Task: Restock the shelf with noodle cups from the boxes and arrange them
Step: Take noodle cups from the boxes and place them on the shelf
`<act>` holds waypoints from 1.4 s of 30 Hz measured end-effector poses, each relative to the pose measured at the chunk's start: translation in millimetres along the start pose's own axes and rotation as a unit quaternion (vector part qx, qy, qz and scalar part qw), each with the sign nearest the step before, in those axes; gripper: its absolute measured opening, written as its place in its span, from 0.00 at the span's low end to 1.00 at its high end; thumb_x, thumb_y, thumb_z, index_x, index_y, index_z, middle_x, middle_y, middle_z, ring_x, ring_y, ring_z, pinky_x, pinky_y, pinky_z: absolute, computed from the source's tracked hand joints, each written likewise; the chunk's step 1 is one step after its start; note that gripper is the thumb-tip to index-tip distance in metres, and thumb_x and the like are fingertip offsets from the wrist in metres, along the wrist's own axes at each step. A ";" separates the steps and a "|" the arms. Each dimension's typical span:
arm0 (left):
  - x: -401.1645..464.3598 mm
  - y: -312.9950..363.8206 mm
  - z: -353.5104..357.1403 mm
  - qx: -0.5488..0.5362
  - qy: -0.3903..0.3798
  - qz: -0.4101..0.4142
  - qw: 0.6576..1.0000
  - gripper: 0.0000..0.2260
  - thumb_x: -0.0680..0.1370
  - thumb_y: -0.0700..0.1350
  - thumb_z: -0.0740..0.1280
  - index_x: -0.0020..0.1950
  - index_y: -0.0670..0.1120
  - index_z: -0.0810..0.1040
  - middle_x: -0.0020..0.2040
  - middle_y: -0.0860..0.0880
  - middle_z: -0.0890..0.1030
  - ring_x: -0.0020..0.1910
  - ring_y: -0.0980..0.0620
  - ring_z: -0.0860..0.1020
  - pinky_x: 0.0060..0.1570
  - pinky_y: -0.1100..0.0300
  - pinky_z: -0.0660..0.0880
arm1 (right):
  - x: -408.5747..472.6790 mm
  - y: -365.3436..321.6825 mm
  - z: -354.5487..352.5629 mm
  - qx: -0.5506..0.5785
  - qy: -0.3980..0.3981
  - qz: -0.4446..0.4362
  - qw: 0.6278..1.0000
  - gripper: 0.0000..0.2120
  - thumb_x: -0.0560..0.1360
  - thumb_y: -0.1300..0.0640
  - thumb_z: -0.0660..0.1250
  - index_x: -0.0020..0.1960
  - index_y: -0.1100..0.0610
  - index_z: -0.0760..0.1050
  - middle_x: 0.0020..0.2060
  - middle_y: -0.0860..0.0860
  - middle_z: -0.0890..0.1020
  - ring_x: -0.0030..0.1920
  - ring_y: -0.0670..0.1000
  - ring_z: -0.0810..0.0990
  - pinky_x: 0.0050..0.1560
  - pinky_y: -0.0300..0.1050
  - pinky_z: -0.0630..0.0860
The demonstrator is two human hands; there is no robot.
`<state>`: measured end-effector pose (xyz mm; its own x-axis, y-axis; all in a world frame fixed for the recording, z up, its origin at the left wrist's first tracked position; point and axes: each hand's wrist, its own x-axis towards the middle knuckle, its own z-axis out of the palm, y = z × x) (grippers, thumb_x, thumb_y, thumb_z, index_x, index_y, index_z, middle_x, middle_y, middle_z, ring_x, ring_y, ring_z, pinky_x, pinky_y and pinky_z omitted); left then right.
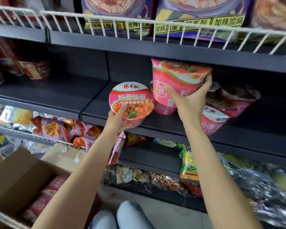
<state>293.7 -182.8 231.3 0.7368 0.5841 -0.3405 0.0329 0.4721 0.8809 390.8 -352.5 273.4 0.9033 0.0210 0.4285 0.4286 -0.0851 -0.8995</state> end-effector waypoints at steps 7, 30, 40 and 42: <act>-22.0 -2.5 -9.6 0.030 -0.034 0.018 0.999 0.22 0.78 0.55 0.64 0.67 0.44 0.70 0.59 0.45 0.80 0.52 0.45 0.82 0.34 0.62 0.79 | -13.6 16.8 -35.2 -0.052 0.045 -0.024 0.997 0.57 0.60 0.47 0.82 0.77 0.51 0.49 0.74 0.48 0.62 0.72 0.46 0.64 0.72 0.45 0.63; 8.2 29.0 131.6 0.061 -0.094 0.087 0.990 0.19 0.78 0.44 0.66 0.68 0.40 0.71 0.61 0.44 0.78 0.49 0.51 0.82 0.54 0.60 0.78 | 4.8 48.9 -85.4 -0.252 0.211 -0.063 0.942 0.44 0.71 0.40 0.70 0.76 0.60 0.54 0.66 0.63 0.65 0.61 0.59 0.66 0.61 0.52 0.67; 21.4 -9.6 134.7 0.128 -0.158 0.135 0.970 0.35 0.72 0.40 0.66 0.77 0.50 0.57 0.62 0.50 0.76 0.60 0.52 0.76 0.63 0.56 0.71 | 3.9 79.1 -79.7 -0.360 0.141 -0.078 0.919 0.30 0.76 0.61 0.67 0.73 0.48 0.60 0.71 0.61 0.63 0.65 0.62 0.71 0.62 0.60 0.70; 15.2 -15.8 125.0 0.177 -0.163 0.168 0.956 0.33 0.74 0.40 0.67 0.77 0.50 0.58 0.63 0.52 0.75 0.58 0.57 0.75 0.62 0.58 0.71 | -5.7 82.5 -78.1 -0.397 0.106 -0.055 0.910 0.27 0.78 0.54 0.63 0.75 0.50 0.60 0.74 0.62 0.61 0.72 0.64 0.62 0.68 0.68 0.62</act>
<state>388.8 -263.9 253.3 0.9153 0.3996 0.0498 -0.0575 0.0073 0.9983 419.7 -437.4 203.4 0.7963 -0.1129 0.5943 0.2922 -0.7883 -0.5414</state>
